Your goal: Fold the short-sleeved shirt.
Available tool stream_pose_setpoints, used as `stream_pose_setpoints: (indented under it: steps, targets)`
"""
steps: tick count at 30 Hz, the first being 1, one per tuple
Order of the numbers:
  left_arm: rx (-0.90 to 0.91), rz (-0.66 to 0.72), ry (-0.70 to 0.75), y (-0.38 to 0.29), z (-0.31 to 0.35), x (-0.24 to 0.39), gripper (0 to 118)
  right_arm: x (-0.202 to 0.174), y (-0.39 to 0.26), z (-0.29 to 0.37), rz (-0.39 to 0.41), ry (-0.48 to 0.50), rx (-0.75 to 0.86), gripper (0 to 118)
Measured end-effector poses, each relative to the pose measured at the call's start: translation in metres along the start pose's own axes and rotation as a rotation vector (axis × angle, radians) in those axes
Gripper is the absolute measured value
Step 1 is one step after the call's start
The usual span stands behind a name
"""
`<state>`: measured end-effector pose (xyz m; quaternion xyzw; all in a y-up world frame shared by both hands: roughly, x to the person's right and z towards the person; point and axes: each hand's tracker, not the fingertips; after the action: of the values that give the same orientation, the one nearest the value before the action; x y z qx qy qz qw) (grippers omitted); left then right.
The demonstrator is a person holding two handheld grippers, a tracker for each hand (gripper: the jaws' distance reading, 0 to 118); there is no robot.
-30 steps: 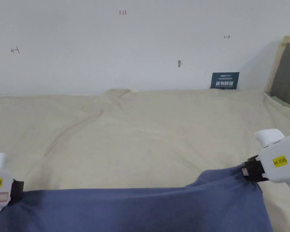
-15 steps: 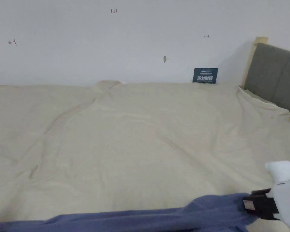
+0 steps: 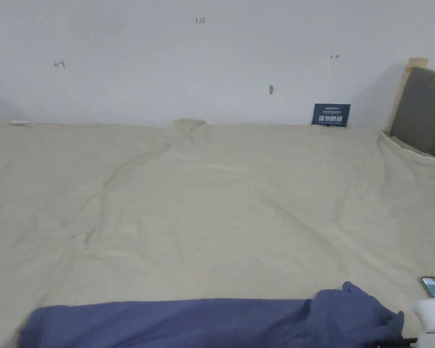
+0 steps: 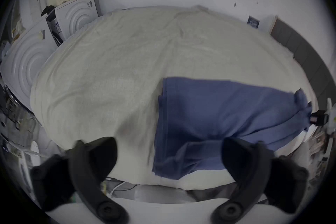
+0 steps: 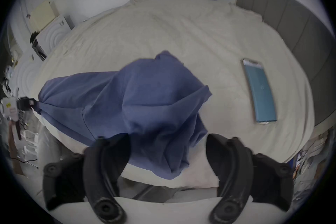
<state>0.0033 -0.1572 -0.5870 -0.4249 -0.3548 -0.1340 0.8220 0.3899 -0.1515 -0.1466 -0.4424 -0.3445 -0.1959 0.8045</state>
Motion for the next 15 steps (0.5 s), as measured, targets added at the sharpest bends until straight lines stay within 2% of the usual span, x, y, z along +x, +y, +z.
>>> stream_pose_setpoints:
  steps: [1,3,5,6,7,9,10,11,12,13,14,15]
  targets:
    - [0.031,0.025,-0.032,0.002,0.005,-0.004,117,-0.005,0.002,0.007,0.017,-0.028,0.029,89]
    - [0.059,0.118,-0.141,0.006,0.014,-0.015,117,-0.014,0.007,0.023,0.041,-0.020,0.087,89]
    - [0.093,0.167,-0.186,0.004,0.023,-0.017,117,-0.025,0.012,0.037,0.047,0.009,0.151,89]
    - [0.108,0.189,-0.183,0.003,0.028,-0.018,117,-0.034,0.016,0.046,0.010,0.019,0.171,89]
    - [0.117,0.184,-0.197,0.002,0.033,-0.018,117,-0.041,0.019,0.055,-0.019,0.061,0.195,89]
    - [0.113,0.162,-0.240,0.000,0.040,-0.013,116,-0.057,0.025,0.060,0.020,0.192,0.254,89]
    - [0.093,0.168,-0.245,0.000,0.040,-0.012,115,-0.066,0.027,0.057,0.017,0.222,0.263,88]
    - [0.098,0.170,-0.229,-0.001,0.039,-0.012,109,-0.076,0.029,0.054,0.004,0.229,0.252,80]
    - [0.094,0.164,-0.215,-0.004,0.040,-0.009,95,-0.087,0.030,0.048,-0.012,0.255,0.248,64]
    - [0.094,0.151,-0.209,-0.007,0.041,-0.009,55,-0.098,0.030,0.042,-0.009,0.285,0.261,19]
    - [0.102,0.154,-0.209,-0.011,0.041,-0.011,19,-0.107,0.030,0.036,-0.011,0.277,0.258,0]
    - [0.099,0.170,-0.216,-0.015,0.040,-0.015,0,-0.118,0.030,0.025,-0.027,0.280,0.241,0]
